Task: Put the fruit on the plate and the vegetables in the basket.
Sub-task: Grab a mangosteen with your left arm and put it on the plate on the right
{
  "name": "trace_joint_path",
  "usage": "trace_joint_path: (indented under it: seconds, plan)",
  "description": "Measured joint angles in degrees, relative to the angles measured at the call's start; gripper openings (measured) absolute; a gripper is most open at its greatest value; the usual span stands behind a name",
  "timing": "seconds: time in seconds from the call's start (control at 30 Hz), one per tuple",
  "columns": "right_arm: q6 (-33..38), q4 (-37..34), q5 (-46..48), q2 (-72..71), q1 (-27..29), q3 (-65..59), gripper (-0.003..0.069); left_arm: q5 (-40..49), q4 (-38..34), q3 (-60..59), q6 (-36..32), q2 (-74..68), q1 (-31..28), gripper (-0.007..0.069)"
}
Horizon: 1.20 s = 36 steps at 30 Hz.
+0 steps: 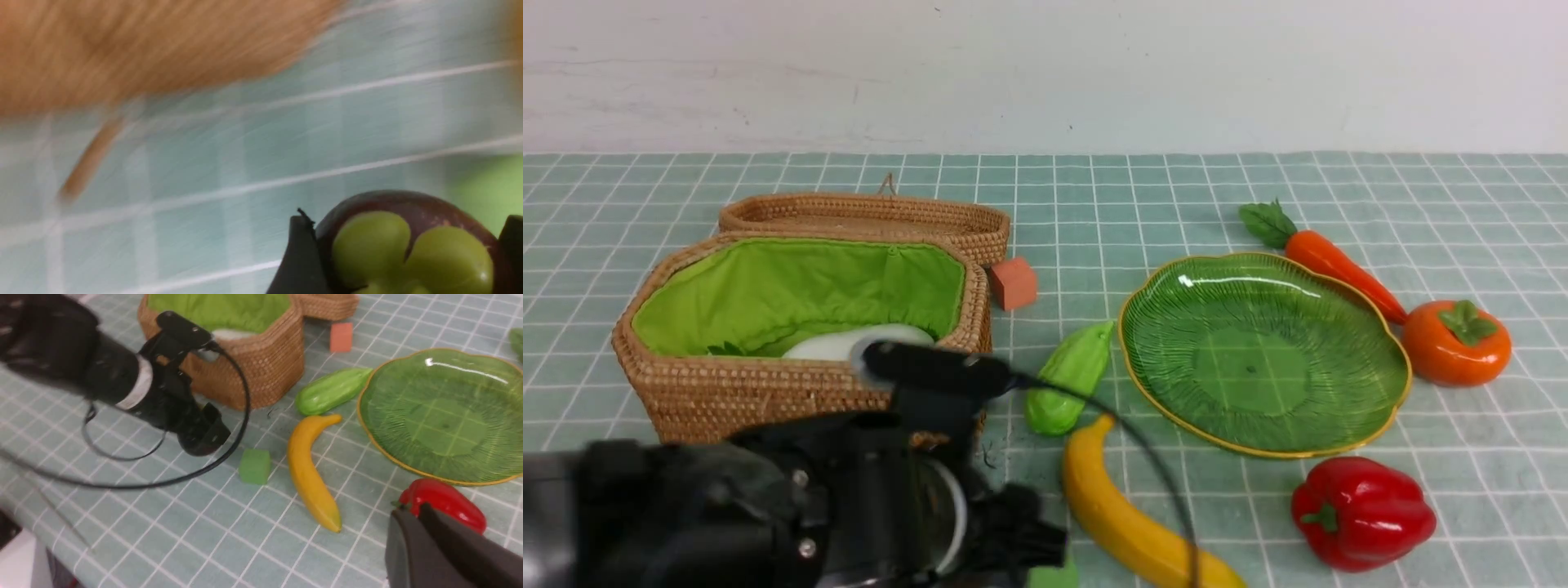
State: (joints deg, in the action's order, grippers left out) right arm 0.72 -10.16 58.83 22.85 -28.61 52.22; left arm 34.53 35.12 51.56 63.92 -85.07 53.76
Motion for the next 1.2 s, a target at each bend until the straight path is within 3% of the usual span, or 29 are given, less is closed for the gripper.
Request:
trace_joint_path:
  seconds: [0.17,0.2,0.23,0.37,0.47,0.8,1.0,1.2]
  plan:
    - [-1.9,1.4,-0.9,0.0,0.0,0.3,0.0042,-1.0,-9.7,15.8,-17.1,-2.9,-0.5,0.0549]
    - [-2.0,1.5,-1.0,0.0,0.0,0.3,0.0044,-1.0,-13.8,21.3,-23.0,-6.7,-1.9,0.0549]
    - [-2.0,1.5,-1.0,0.0,0.0,0.3,0.0045,-0.9,-13.8,22.0,-23.8,-6.7,-2.1,0.0549]
    - [-2.2,1.5,-1.1,0.0,0.0,0.3,0.0049,0.5,-27.1,38.8,-40.3,-20.2,-6.3,0.0549]
    - [-2.2,1.4,-0.5,0.0,0.0,0.3,0.0050,2.0,-31.4,46.0,-45.1,-26.3,-7.6,0.0549]
    - [-2.4,0.8,0.5,0.0,0.0,0.4,0.0058,3.3,-32.8,66.9,-49.0,-47.3,-9.3,0.0549]
    - [-2.4,0.6,0.9,0.0,0.0,0.4,0.0060,1.9,-29.0,68.1,-49.0,-51.0,-9.4,0.0660]
    - [-2.4,0.6,1.0,0.0,0.0,0.4,0.0064,4.6,-27.5,68.4,-49.0,-48.5,-9.4,0.0659]
